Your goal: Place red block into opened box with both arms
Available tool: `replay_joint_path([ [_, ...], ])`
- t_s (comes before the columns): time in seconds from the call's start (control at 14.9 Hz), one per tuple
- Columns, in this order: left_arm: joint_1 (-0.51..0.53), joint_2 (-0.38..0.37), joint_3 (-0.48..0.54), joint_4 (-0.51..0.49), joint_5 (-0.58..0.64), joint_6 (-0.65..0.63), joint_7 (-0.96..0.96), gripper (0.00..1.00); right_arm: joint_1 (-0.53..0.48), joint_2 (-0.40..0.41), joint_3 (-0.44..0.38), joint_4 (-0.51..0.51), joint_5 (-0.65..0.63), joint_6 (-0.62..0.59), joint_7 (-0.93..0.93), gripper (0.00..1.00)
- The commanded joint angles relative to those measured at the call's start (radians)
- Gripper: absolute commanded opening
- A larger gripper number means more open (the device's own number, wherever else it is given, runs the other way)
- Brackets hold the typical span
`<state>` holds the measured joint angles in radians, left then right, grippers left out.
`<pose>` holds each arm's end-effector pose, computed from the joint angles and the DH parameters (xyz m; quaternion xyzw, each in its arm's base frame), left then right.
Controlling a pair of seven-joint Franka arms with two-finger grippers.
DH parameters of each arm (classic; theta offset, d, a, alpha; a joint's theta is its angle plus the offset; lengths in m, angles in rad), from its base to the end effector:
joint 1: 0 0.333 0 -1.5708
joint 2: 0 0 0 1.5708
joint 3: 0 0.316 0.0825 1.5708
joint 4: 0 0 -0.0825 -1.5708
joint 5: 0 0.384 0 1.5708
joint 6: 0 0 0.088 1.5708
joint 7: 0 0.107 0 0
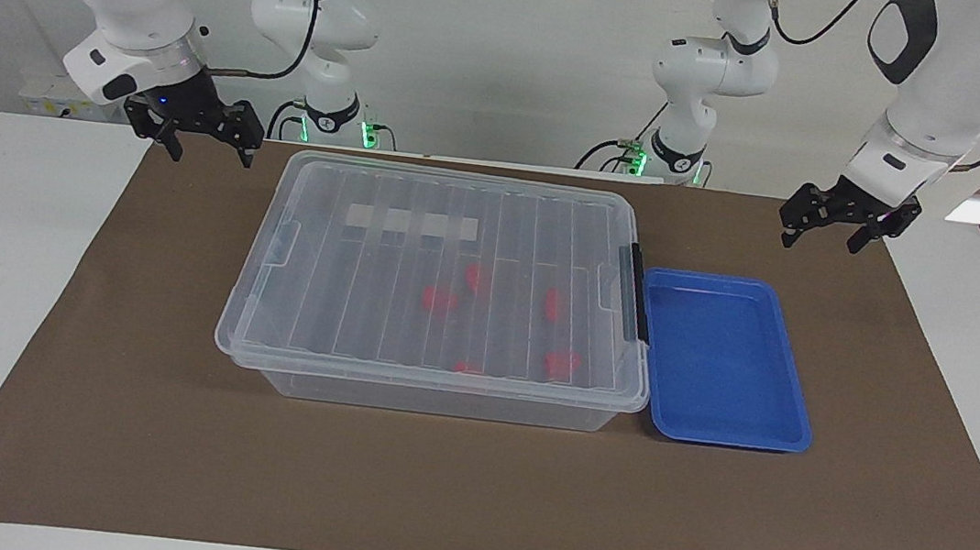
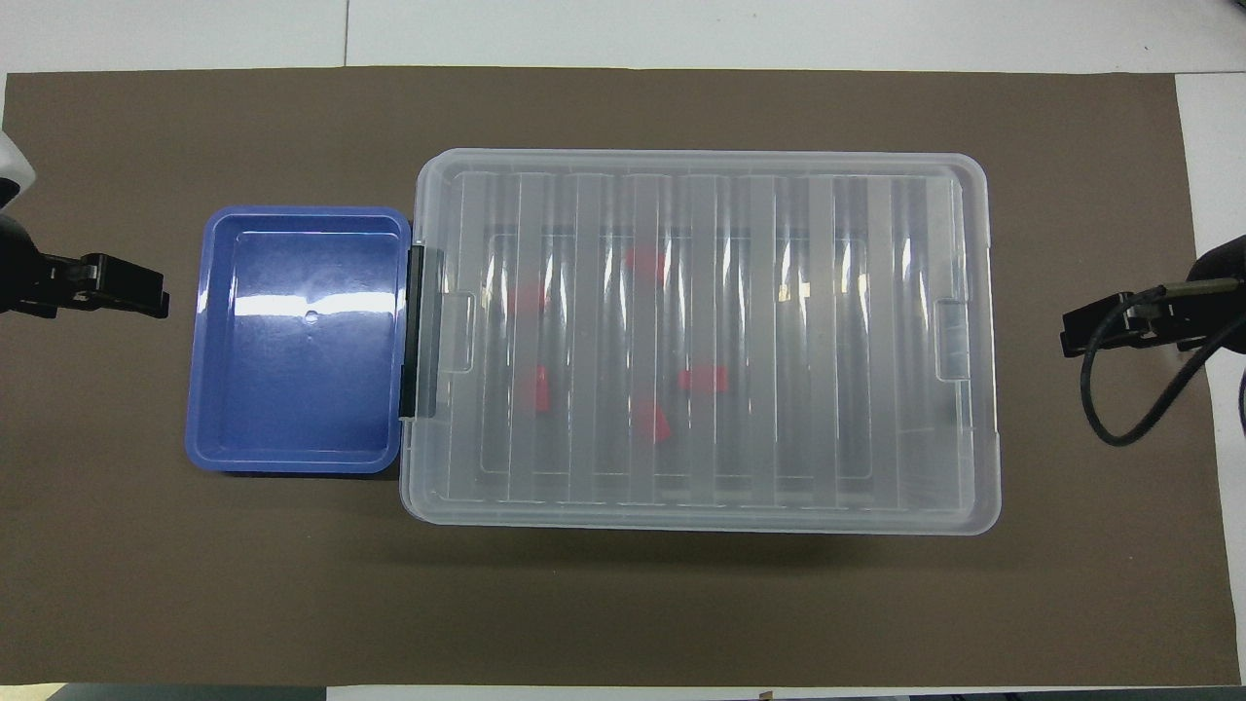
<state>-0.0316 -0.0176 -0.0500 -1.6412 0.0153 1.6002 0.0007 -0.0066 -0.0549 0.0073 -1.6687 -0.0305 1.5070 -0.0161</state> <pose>0.5485 -0.0435 0.6035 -0.9990 0.0414 0.0114 0.0086 0.5283 -0.0030 0.6032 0.9984 0.0082 -0.0535 0.0150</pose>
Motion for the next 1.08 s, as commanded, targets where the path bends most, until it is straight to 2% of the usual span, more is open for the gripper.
replay_joint_path([
  [0.0, 0.015, -0.019, -0.010, -0.019, 0.017, 0.001, 0.005, 1.00, -0.007, 0.049, -0.010, 0.079, -0.002, -0.044, 0.008, 1.00],
  [0.27, 0.015, -0.019, -0.010, -0.019, 0.017, 0.001, 0.005, 1.00, -0.013, 0.049, -0.010, 0.080, -0.005, -0.013, 0.010, 1.00],
  [1.01, 0.015, -0.019, -0.010, -0.019, 0.017, 0.001, 0.005, 1.00, -0.015, 0.037, -0.016, 0.084, -0.005, -0.025, 0.001, 1.00],
])
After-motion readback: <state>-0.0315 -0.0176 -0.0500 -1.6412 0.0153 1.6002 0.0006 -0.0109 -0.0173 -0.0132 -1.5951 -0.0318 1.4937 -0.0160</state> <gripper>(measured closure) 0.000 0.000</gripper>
